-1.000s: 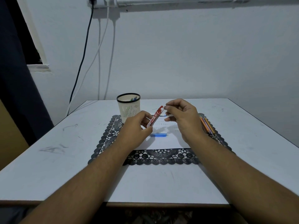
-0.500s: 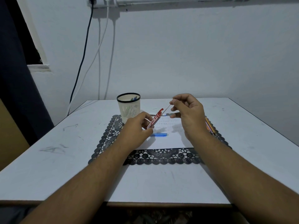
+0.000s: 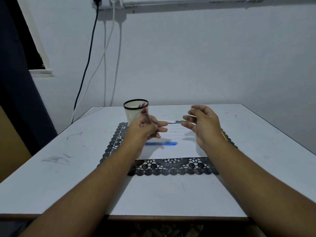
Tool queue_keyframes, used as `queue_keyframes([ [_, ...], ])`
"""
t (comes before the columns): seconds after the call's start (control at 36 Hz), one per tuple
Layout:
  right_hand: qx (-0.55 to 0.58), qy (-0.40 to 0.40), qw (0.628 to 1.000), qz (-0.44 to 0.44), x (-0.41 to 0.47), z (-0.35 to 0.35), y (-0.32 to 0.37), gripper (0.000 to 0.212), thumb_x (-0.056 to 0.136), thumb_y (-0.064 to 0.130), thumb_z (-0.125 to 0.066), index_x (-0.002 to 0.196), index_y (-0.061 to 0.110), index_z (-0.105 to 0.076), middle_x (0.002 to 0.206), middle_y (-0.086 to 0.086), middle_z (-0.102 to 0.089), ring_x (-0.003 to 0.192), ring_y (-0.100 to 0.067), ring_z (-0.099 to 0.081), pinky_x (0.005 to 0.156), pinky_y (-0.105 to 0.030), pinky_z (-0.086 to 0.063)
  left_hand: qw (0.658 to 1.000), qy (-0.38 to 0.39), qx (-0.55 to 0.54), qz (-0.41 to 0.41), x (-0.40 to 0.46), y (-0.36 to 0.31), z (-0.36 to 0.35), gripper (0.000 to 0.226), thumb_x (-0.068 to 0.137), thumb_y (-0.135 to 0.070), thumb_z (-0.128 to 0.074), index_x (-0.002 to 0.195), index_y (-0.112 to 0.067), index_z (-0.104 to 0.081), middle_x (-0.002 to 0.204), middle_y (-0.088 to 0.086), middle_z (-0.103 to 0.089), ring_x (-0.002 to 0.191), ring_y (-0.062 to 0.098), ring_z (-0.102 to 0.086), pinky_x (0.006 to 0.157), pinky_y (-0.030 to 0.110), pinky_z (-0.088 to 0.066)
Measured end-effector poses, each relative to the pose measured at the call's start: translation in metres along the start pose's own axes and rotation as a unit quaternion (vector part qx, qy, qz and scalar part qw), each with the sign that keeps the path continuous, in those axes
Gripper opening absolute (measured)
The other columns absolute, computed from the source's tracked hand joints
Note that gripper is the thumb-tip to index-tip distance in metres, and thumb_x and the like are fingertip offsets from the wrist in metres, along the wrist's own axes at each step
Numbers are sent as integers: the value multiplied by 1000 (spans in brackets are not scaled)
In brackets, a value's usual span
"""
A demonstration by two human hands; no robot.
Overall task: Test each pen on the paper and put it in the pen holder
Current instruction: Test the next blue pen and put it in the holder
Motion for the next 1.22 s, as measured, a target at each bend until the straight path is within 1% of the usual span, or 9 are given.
queue_keyframes([
  [0.17, -11, 17, 1000, -10, 0, -5, -5, 9, 102, 0, -57, 104, 6, -64, 93, -12, -59, 70, -24, -71, 58, -32, -60, 997, 20, -72, 34, -2, -6, -2, 15, 100, 6, -49, 100, -7, -56, 104, 22, -76, 57, 18, -67, 46, 22, -46],
  [0.28, -21, 24, 999, -13, 0, -5, -7, 8, 102, 1, -58, 104, 6, -64, 94, -11, -60, 72, -25, -71, 59, -32, -60, 994, 40, -82, 55, -2, 1, -4, 16, 104, -1, -44, 113, -11, -54, 89, 16, -75, 37, 11, -36, 44, 23, -24],
  [0.36, -32, 29, 999, -14, -1, -7, -8, 8, 102, 2, -59, 104, 7, -65, 93, -10, -62, 72, -24, -70, 59, -31, -59, 986, 72, -121, 87, -3, 3, -5, 17, 109, -21, -42, 118, -15, -55, 76, 6, -65, 37, 7, -24, 46, 20, -17],
  [0.5, -51, 30, 998, -21, -1, -6, -10, 11, 102, 4, -60, 105, 10, -68, 96, -10, -65, 71, -23, -69, 57, -33, -59, 957, 98, -235, 137, -2, 4, -4, 56, 103, -64, -28, 120, -21, -62, 72, 6, -54, 43, 9, -12, 47, 15, -13],
  [0.75, -51, 40, 997, -29, -1, -4, -13, 16, 102, 4, -61, 110, 9, -74, 95, -10, -65, 71, -21, -69, 61, -33, -59, 947, 98, -278, 126, 0, 3, 0, 30, 108, -41, -37, 117, -26, -62, 69, -2, -42, 40, 6, -16, 40, 19, -11],
  [0.86, -47, 47, 997, -33, 0, -5, -13, 15, 101, 4, -61, 109, 7, -74, 95, -10, -64, 71, -21, -69, 61, -32, -60, 945, 89, -297, 103, 1, 0, 0, 45, 109, -30, -33, 97, -30, -76, 72, -1, -49, 43, 7, -18, 44, 20, -14],
  [0.94, -47, 52, 997, -35, 0, -5, -13, 15, 102, 5, -61, 108, 8, -74, 95, -9, -64, 70, -20, -68, 59, -32, -59, 944, 95, -301, 97, 2, -2, 0, 37, 106, -28, -38, 108, -30, -75, 78, 0, -49, 51, 9, -14, 44, 19, -18],
  [1.06, -61, 57, 995, -48, -2, -4, -15, 15, 101, 8, -62, 111, 12, -73, 97, -7, -64, 67, -18, -67, 56, -34, -58, 947, 121, -284, 91, 2, -4, 1, 36, 104, -29, -42, 139, -31, -53, 79, -3, -45, 50, 6, -13, 40, 15, -20],
  [1.22, -54, 47, 995, -63, -1, -2, -15, 15, 102, 8, -60, 111, 12, -72, 101, -8, -65, 66, -19, -68, 54, -33, -57, 947, 155, -266, 92, 0, -8, -4, 40, 108, -23, -41, 146, -28, -50, 79, -3, -41, 49, 6, -22, 38, 14, -34],
])
Point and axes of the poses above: each hand's wrist, its own x-axis towards the middle knuckle, its own z-axis out of the back of the hand, y = z × x, the point moved 5 cm from there along x, towards the middle knuckle
